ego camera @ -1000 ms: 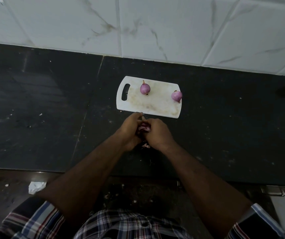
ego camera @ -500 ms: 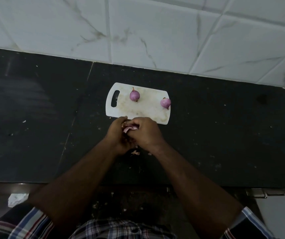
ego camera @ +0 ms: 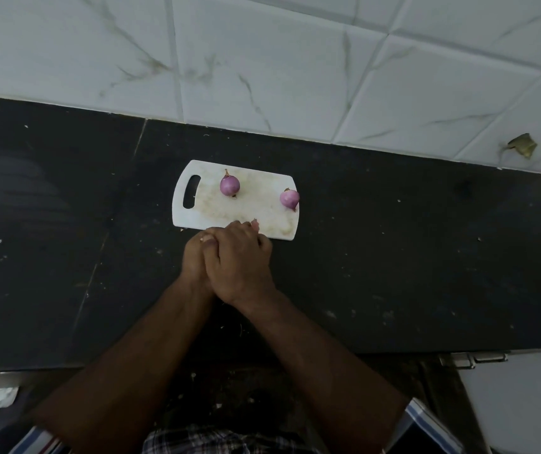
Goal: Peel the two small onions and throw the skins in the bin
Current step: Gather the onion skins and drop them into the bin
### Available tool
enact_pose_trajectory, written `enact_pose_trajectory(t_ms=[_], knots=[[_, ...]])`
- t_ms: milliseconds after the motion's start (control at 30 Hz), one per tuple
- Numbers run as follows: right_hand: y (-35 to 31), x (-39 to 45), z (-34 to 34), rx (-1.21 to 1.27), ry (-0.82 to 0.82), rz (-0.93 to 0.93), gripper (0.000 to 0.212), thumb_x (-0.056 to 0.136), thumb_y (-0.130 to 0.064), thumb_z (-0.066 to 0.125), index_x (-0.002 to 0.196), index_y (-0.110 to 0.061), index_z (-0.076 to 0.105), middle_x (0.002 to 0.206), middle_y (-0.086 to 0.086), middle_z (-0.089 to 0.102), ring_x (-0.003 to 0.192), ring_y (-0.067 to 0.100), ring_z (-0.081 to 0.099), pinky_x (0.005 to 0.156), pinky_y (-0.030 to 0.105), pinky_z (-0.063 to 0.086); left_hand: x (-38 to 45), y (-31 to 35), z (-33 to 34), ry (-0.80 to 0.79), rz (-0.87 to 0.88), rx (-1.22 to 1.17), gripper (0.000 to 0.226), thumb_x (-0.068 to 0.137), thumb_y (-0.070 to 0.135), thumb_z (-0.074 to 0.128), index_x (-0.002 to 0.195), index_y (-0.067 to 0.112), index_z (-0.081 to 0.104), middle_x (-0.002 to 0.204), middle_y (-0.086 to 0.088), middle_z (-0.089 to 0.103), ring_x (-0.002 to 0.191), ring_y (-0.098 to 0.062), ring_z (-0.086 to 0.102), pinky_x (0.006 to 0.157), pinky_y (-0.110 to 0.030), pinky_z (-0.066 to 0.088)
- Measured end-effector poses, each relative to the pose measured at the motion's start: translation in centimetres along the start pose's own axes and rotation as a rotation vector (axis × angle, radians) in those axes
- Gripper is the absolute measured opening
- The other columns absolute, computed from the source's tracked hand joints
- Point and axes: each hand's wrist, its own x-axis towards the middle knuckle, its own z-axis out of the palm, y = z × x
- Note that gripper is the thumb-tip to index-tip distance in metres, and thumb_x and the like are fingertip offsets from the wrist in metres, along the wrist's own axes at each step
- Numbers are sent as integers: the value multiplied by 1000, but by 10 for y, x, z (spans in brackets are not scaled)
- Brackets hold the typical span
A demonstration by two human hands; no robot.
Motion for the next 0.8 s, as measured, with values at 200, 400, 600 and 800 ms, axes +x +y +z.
enact_pose_trajectory(t_ms=[200,400,600,800], knots=[[15,8,10,-106,65,-22,42,90,-35,38,128,-29,54,137,-2,48,133,21,40,105,50,32,-9,5,3,3,-229,-286,28,95,15,39,92,10,67,82,-7,72,72,-20,73,71,-26,58],[37,14,15,195,-121,43,74,89,-63,27,145,-18,42,154,7,39,144,23,32,118,47,28,-3,11,-12,239,-259,-289,28,92,20,43,78,14,66,74,-5,65,69,-21,65,69,-31,55],[106,-23,34,-180,-145,327,75,98,-60,32,151,-7,30,161,16,23,151,32,15,123,47,12,3,30,-49,458,-237,-386,29,93,24,45,70,15,60,61,0,59,59,-13,56,54,-24,54],[42,-31,78,-4,-207,15,67,101,-48,29,154,-8,23,165,12,12,153,25,5,123,39,1,7,31,-62,469,-243,-378,28,94,23,45,72,13,60,63,0,59,60,-14,56,57,-24,53]])
